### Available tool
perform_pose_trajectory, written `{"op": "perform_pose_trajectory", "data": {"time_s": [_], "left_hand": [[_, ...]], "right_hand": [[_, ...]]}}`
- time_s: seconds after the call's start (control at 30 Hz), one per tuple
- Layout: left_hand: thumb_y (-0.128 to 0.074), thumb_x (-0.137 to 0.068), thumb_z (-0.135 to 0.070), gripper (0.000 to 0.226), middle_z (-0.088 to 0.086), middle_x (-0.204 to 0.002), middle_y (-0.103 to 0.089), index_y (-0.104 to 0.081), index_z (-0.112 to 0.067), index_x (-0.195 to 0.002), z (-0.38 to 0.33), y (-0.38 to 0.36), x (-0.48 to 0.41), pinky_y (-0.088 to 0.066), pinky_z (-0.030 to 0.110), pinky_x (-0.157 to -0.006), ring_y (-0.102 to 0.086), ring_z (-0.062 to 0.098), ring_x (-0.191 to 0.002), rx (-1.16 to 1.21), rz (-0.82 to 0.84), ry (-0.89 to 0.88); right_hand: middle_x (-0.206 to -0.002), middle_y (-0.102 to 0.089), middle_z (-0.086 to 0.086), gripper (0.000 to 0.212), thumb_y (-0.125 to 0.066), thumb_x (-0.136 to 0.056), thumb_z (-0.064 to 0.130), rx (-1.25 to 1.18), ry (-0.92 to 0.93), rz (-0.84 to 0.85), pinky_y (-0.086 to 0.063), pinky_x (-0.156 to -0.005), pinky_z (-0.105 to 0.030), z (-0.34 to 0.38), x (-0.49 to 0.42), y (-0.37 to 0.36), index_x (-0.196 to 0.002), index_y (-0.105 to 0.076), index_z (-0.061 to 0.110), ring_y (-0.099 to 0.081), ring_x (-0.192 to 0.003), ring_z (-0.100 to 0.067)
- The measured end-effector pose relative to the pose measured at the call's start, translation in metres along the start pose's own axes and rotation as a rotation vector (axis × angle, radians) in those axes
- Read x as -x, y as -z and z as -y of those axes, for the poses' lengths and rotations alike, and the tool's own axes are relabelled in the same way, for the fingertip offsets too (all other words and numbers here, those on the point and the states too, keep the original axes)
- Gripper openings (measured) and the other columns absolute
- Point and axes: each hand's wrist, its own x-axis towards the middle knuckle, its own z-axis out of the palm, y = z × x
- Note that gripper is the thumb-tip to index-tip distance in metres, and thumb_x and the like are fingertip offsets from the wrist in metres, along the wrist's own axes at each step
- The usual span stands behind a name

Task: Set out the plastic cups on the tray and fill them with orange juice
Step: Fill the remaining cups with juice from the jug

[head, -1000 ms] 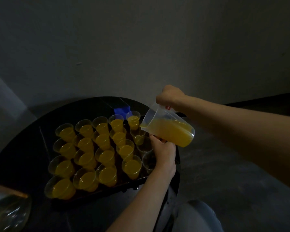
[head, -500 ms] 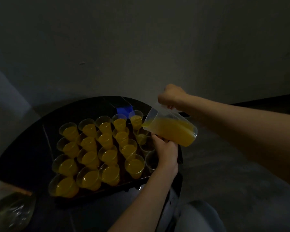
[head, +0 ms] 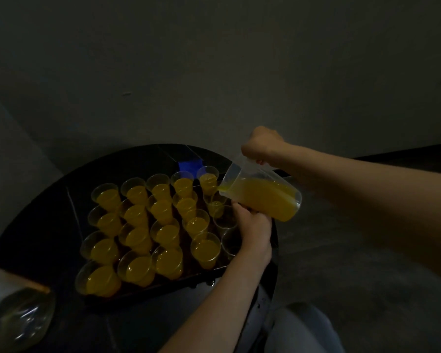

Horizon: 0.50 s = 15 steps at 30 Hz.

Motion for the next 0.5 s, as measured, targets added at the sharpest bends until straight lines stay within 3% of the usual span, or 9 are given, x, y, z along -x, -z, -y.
{"op": "perform_pose_trajectory", "data": {"time_s": [0.1, 0.17, 0.33, 0.5], "left_hand": [[-0.054, -0.094, 0.002, 0.089, 0.013, -0.155, -0.043, -0.022, -0.063, -0.147, 0.0, -0.0008, -0.0028, -0.028, 0.066, -0.117, -0.034, 0.043, -0.145, 0.015, 0.005, 0.009], [-0.054, -0.091, 0.002, 0.089, 0.012, -0.154, -0.043, -0.026, -0.065, -0.143, -0.0003, -0.0007, -0.0048, -0.026, 0.067, -0.117, -0.032, 0.045, -0.146, 0.018, 0.013, 0.01], [-0.053, -0.085, 0.006, 0.097, -0.001, -0.152, -0.043, -0.024, -0.064, -0.146, -0.0033, -0.0021, -0.0009, -0.035, 0.059, -0.117, -0.042, 0.025, -0.142, 0.018, 0.041, -0.003], [-0.053, -0.08, 0.005, 0.1, 0.0, -0.151, -0.043, -0.022, -0.061, -0.147, -0.0045, -0.0037, -0.0025, -0.034, 0.058, -0.118, -0.043, 0.024, -0.141, 0.02, 0.051, -0.008]], "right_hand": [[-0.088, -0.061, -0.009, 0.014, -0.056, -0.098, 0.019, 0.024, -0.001, -0.022, -0.046, -0.055, -0.024, 0.0021, 0.0006, 0.0003, -0.089, -0.058, 0.008, -0.06, -0.074, -0.017], [-0.086, -0.062, -0.009, 0.019, -0.056, -0.097, 0.02, 0.038, -0.007, -0.027, -0.046, -0.056, -0.024, 0.0029, 0.0008, 0.0014, -0.082, -0.057, 0.009, -0.06, -0.072, -0.017], [-0.075, -0.061, -0.008, 0.017, -0.054, -0.096, 0.016, 0.078, -0.015, -0.033, -0.039, -0.046, -0.023, 0.0018, 0.0057, 0.0069, -0.086, -0.062, 0.005, -0.058, -0.061, -0.016], [-0.079, -0.063, -0.009, 0.014, -0.055, -0.096, 0.017, 0.072, -0.011, -0.025, -0.042, -0.048, -0.024, 0.0013, 0.0044, 0.0083, -0.09, -0.063, 0.006, -0.06, -0.066, -0.017]]}}
